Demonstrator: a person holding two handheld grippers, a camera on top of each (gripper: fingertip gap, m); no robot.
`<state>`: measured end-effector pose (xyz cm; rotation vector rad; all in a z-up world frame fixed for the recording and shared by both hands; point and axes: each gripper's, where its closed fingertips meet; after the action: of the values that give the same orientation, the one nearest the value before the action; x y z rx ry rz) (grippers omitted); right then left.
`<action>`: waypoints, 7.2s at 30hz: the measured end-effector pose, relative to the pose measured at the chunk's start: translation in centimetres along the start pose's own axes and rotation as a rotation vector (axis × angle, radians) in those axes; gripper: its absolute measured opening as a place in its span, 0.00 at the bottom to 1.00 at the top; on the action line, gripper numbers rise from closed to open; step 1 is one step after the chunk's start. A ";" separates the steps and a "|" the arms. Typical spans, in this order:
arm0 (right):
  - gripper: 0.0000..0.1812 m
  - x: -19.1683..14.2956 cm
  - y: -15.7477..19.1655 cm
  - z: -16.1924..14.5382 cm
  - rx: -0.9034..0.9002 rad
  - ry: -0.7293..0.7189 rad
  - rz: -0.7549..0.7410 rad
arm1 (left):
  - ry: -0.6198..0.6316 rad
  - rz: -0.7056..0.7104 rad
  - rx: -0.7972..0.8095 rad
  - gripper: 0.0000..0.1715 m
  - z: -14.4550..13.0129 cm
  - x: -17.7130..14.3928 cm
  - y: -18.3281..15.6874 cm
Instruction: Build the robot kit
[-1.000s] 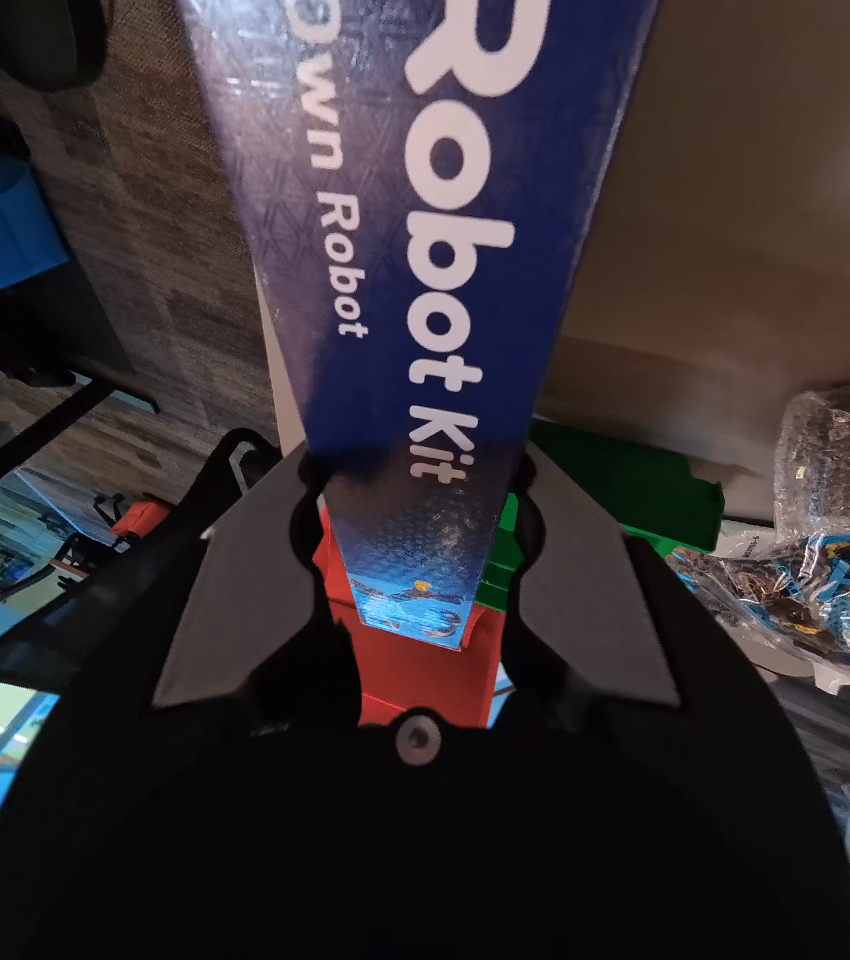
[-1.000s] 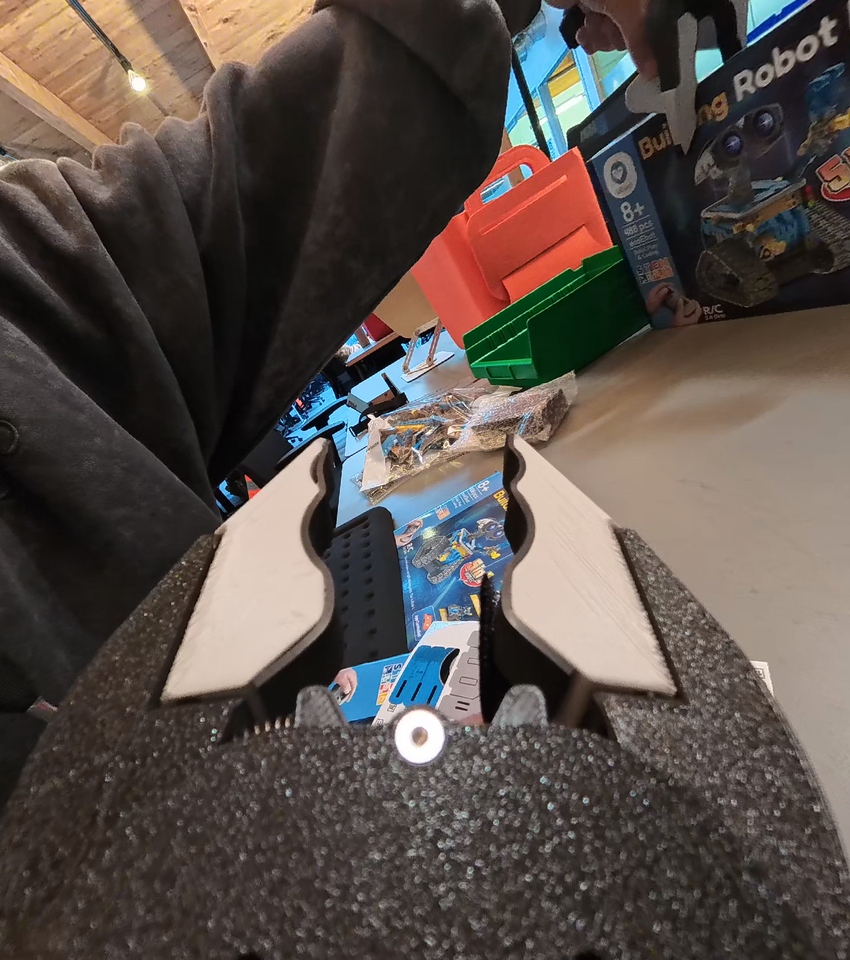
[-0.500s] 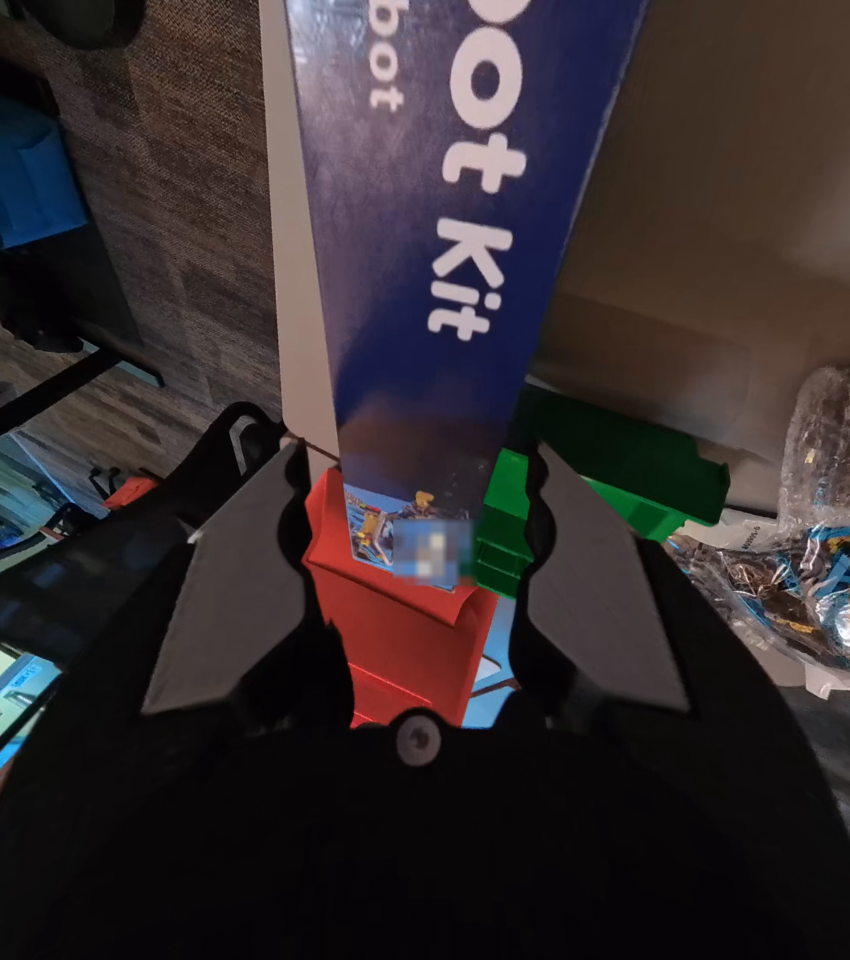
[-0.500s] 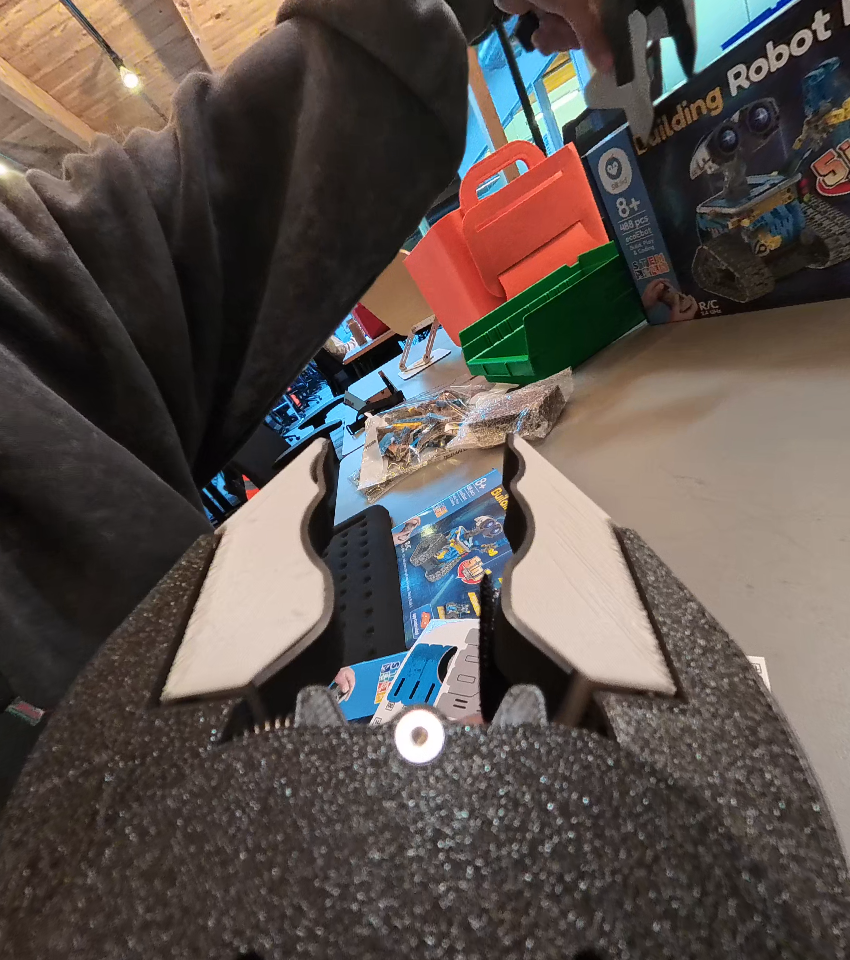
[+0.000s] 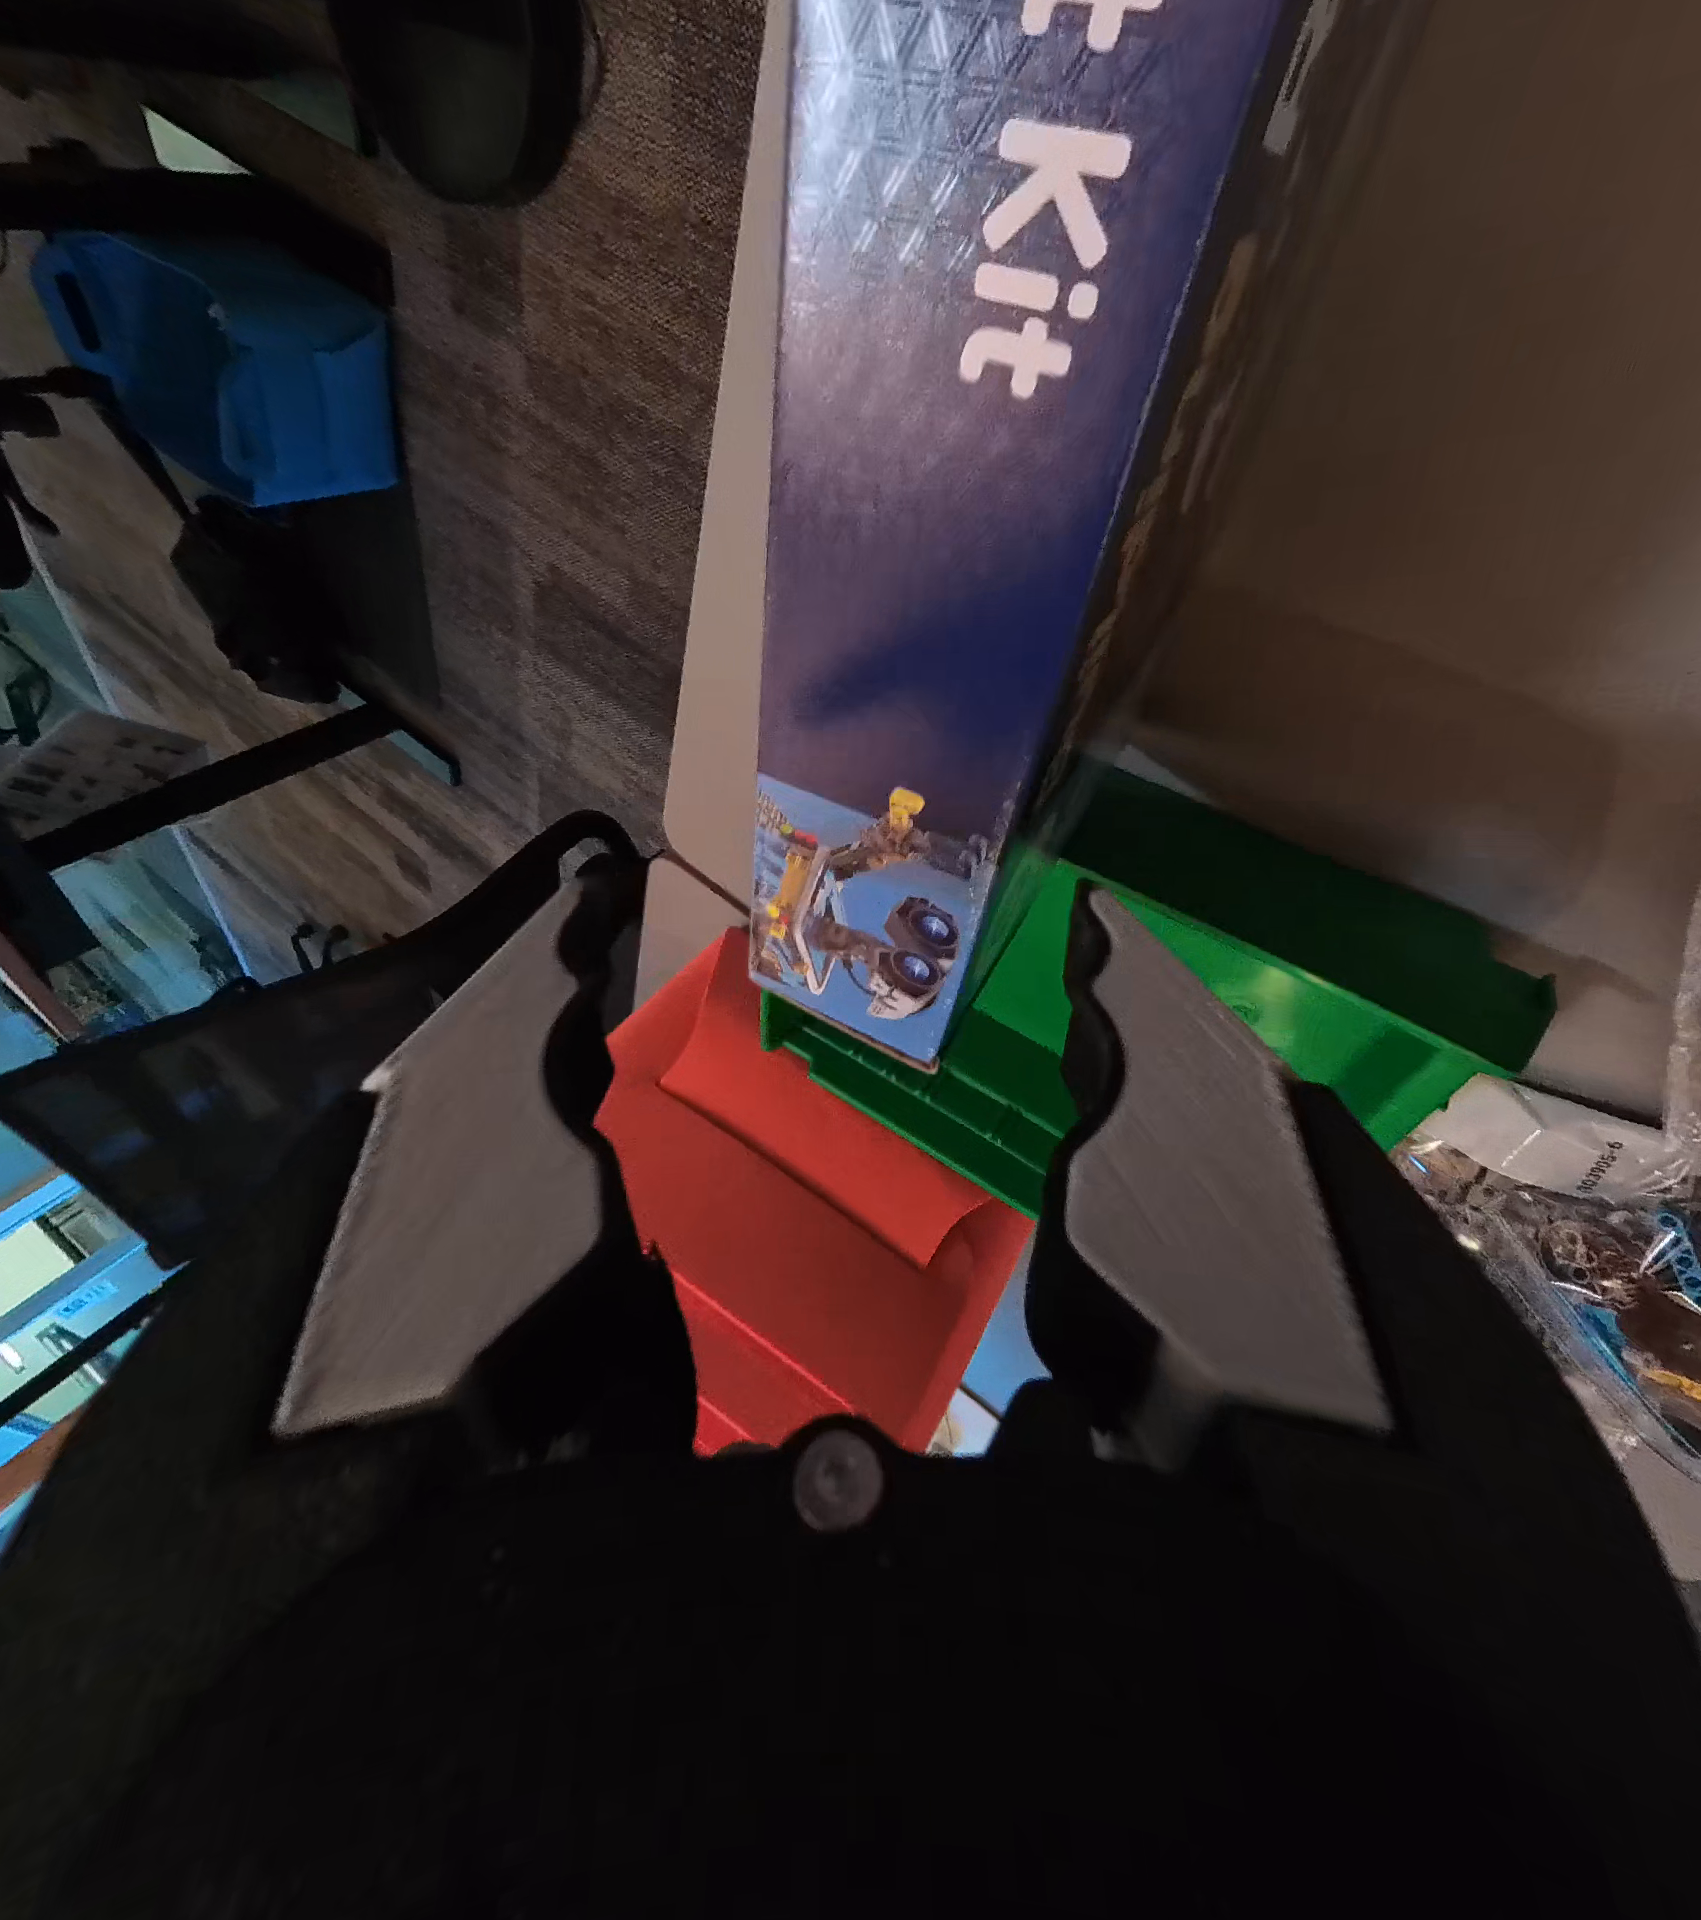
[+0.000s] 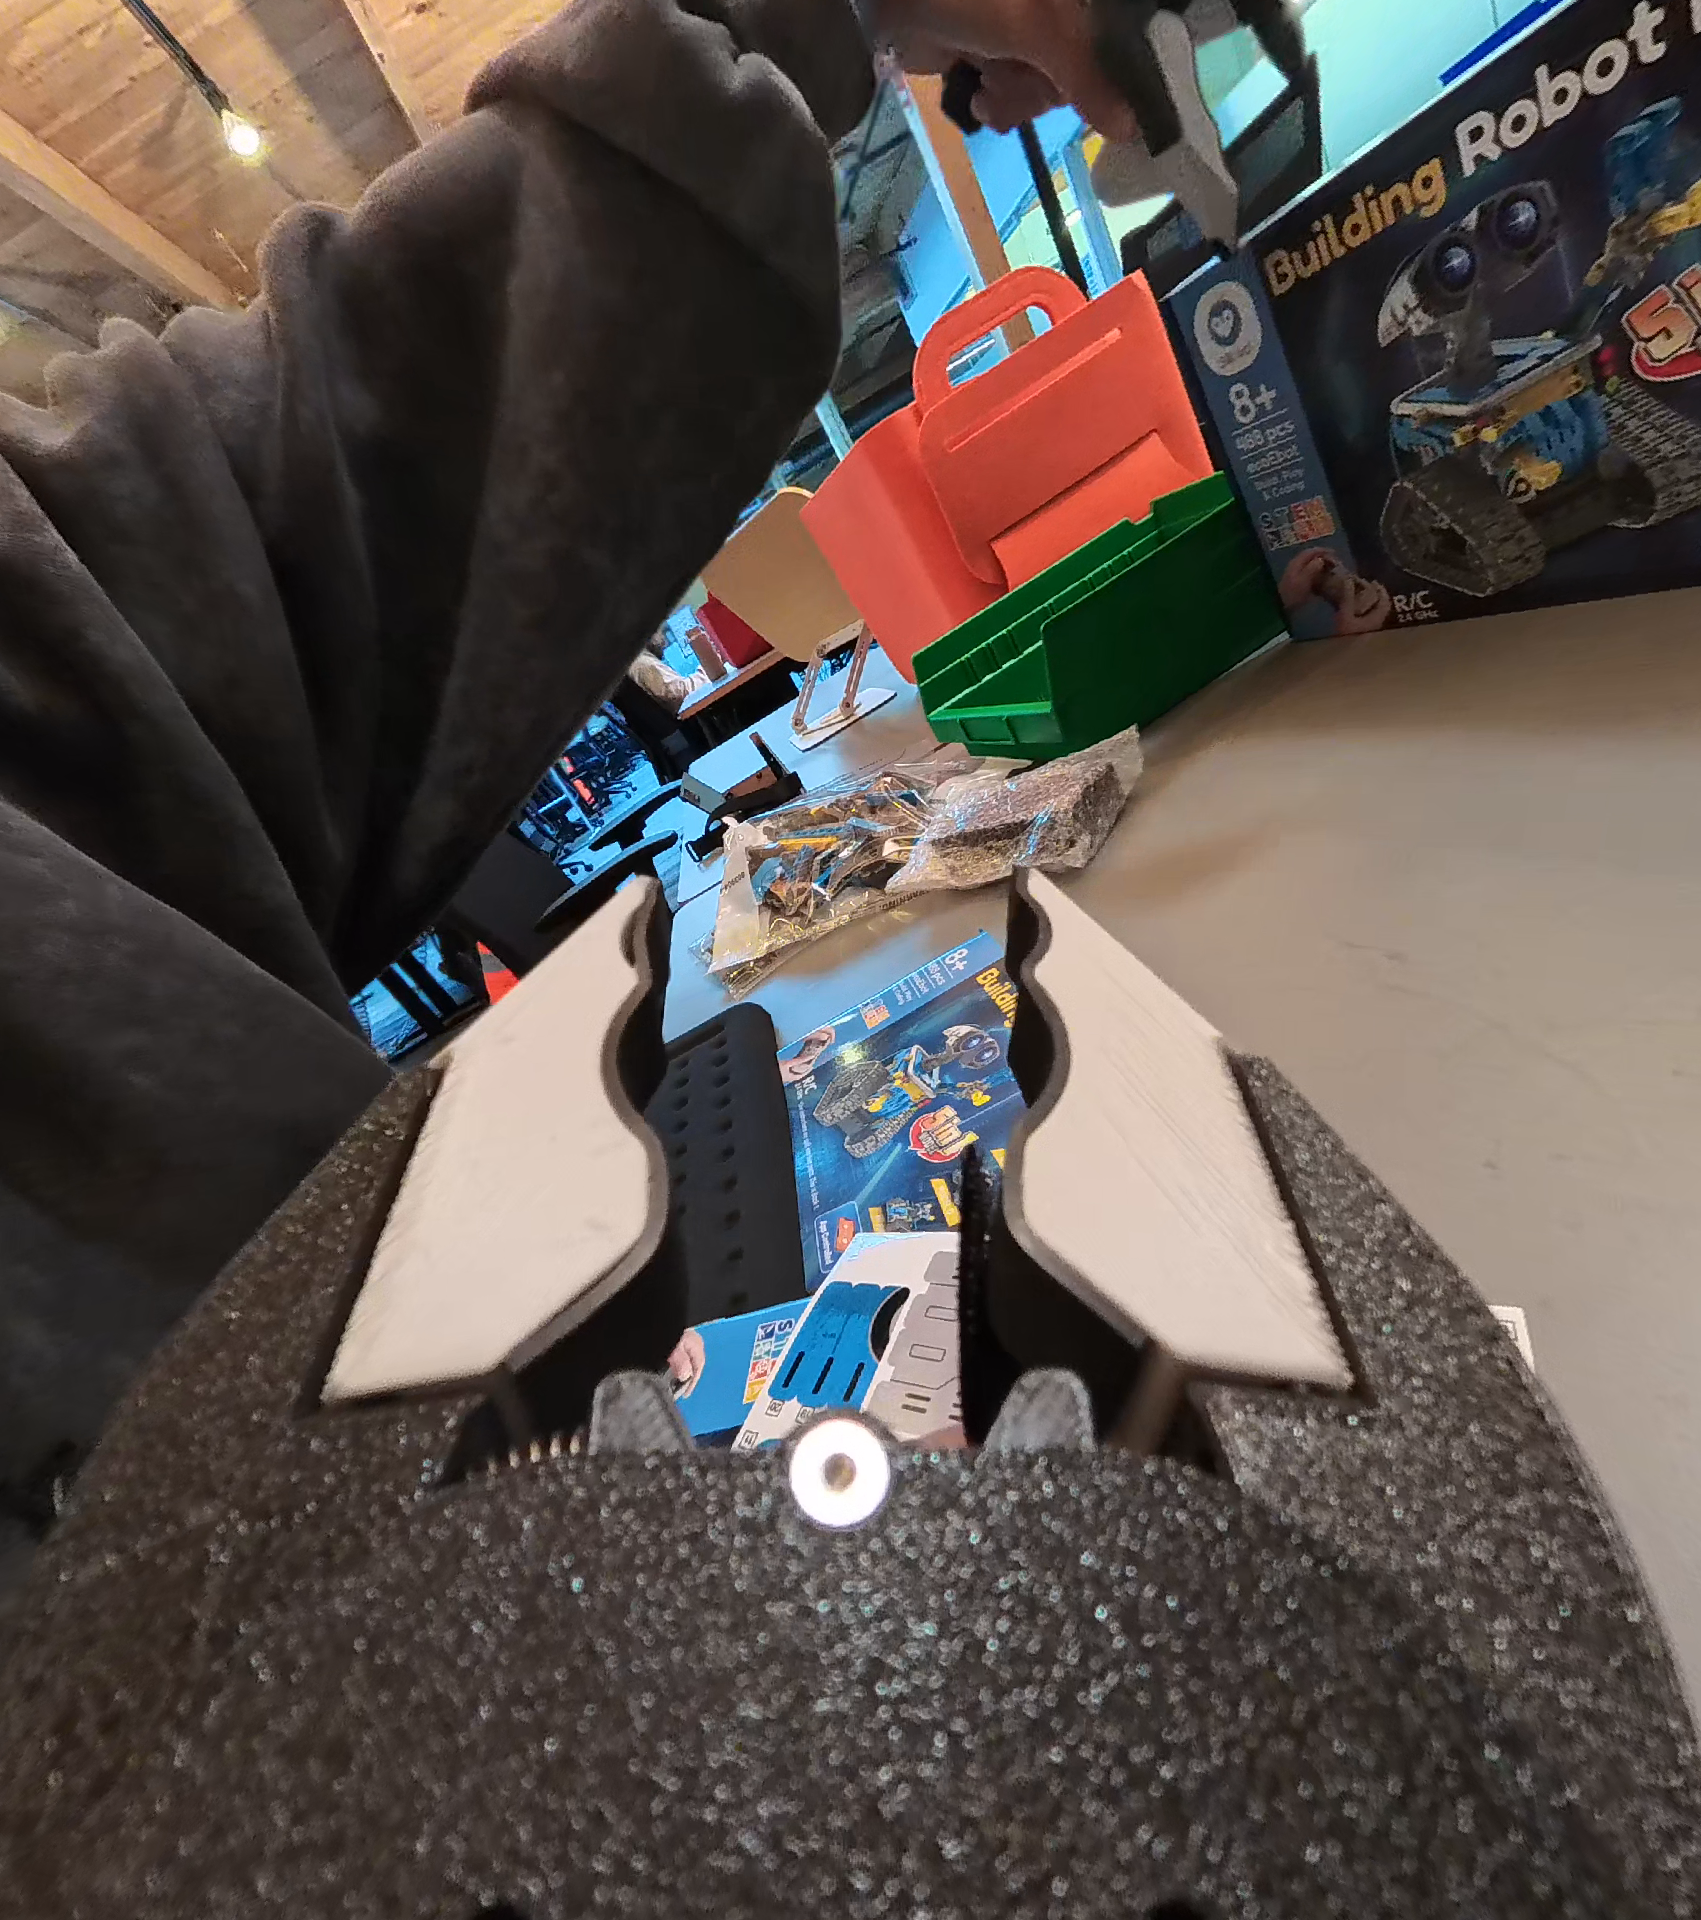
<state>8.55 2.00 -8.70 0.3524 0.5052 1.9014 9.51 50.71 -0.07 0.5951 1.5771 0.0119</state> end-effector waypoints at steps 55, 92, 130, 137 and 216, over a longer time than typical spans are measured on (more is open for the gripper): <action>0.37 -5.6 -2.1 -7.4 0.155 0.475 -0.300 | -0.939 -0.990 -0.558 0.06 13.4 0.3 -51.6; 0.35 0.6 -0.8 -3.1 -0.127 0.119 -0.255 | -0.517 -0.201 -0.955 0.24 -3.0 14.2 -20.6; 0.34 0.9 -0.3 -3.9 -0.149 0.153 -0.236 | -0.458 -0.223 -0.658 0.10 2.6 14.0 -20.6; 0.34 0.8 -0.3 -3.9 -0.133 0.151 -0.232 | -0.403 -0.167 -0.684 0.00 -0.4 17.2 -21.1; 0.34 1.1 -0.4 -4.6 -0.114 0.188 -0.222 | -0.576 -0.141 -1.250 0.43 -11.4 14.1 -29.6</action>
<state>6.28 2.33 -12.84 0.0406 0.5346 1.7463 -11.49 34.47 -22.40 -0.4726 0.7907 0.6177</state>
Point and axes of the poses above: each gripper's, where its closed fingertips meet, x out along the fingers, z out of its top, y = z × x across the jaws, and after that the axes turned 12 degrees about -z, right-handed
